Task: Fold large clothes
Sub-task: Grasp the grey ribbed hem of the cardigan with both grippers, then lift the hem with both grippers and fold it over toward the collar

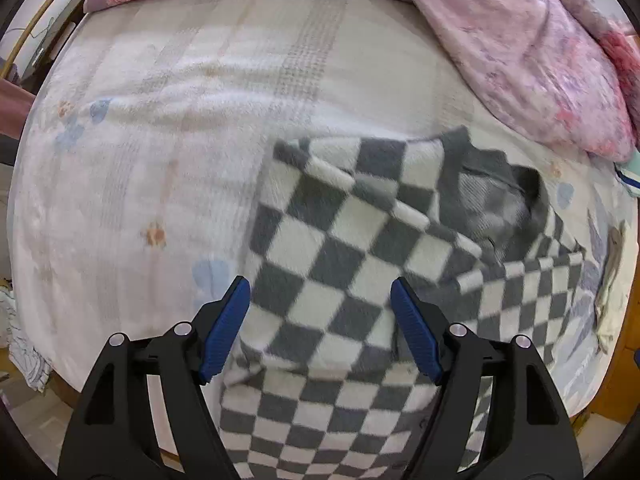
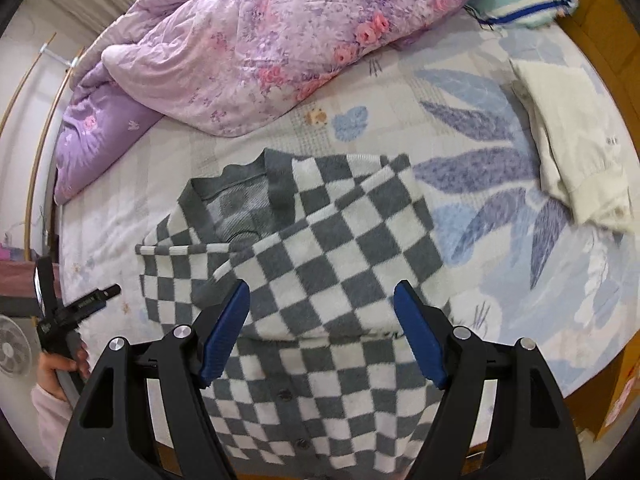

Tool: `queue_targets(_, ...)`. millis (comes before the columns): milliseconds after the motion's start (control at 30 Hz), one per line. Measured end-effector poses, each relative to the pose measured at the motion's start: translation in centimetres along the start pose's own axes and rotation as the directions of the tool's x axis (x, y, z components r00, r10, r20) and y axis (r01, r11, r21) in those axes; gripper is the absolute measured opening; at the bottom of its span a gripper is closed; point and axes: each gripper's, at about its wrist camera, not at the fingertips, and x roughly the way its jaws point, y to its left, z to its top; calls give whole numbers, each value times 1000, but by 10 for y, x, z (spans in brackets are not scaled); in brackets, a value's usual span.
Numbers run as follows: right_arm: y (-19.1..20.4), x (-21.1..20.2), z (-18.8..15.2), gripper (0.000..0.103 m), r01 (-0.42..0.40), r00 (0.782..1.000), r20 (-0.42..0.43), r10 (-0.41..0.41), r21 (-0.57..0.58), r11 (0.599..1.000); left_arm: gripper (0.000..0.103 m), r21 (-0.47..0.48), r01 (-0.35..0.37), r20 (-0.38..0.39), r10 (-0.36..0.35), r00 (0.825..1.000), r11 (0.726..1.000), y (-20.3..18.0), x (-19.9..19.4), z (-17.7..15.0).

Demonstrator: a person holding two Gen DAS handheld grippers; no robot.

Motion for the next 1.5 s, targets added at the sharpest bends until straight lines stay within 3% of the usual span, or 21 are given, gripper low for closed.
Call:
queue_targets(233,-11,46,52,72,53,996,-66,-55,-28,998,78,-17,54,-57,-55,997,998,14,44,63)
queue_targets(433,-20,88,90,73,73,991,-109,-78,-51,996,84,-42,17,-130,-22,991,999,33,99,108)
queue_targets(533,-27,109,106,78,92,985,-138,-101,-66,994,84,-46,-5,-193,-4,981,999,42,132,123)
queue_targets(600,-33,124,116,80,90,982,-160,-101,-73,993,85,-43,31,-236,-40,971,999,45,154,126)
queue_targets(667,-44,148,126,81,67,975,-206,-81,-76,995,92,-55,98,-275,-110,955,994,52,178,126)
queue_targets(767,-69,190,136,82,15,956,-292,-11,13,1000,94,-10,156,-312,-151,938,988,56,182,131)
queue_targets(833,-85,217,141,82,36,933,-361,-8,69,997,90,63,160,-336,-130,933,985,55,181,133)
queue_targets(933,-100,248,147,82,64,909,-415,-21,90,994,73,103,146,-323,-106,941,984,54,177,132)
queue_targets(1000,-103,261,150,82,75,905,-424,-32,84,994,37,90,181,-301,-147,942,979,59,169,131)
queue_targets(1033,-99,265,149,84,68,904,-427,-36,61,996,29,45,230,-297,-206,932,972,63,167,130)
queue_targets(1100,-89,266,145,84,92,906,-413,-89,-13,996,26,22,220,-269,-206,941,975,66,165,126)
queue_targets(1133,-85,263,143,77,88,912,-398,-96,-38,995,25,33,205,-248,-190,950,978,64,164,123)
queue_targets(1167,-81,258,140,51,58,920,-385,-75,-57,997,24,39,191,-235,-177,956,981,63,162,119)
queue_targets(1233,-82,246,138,26,80,924,-370,-96,-60,995,22,35,149,-201,-139,970,988,53,156,111)
queue_targets(1300,-81,228,136,22,59,938,-338,-74,-54,997,21,49,112,-168,-102,980,992,47,147,110)
queue_targets(1500,-51,159,113,19,69,971,-212,-110,-192,979,20,56,53,-83,-48,995,997,38,104,92)
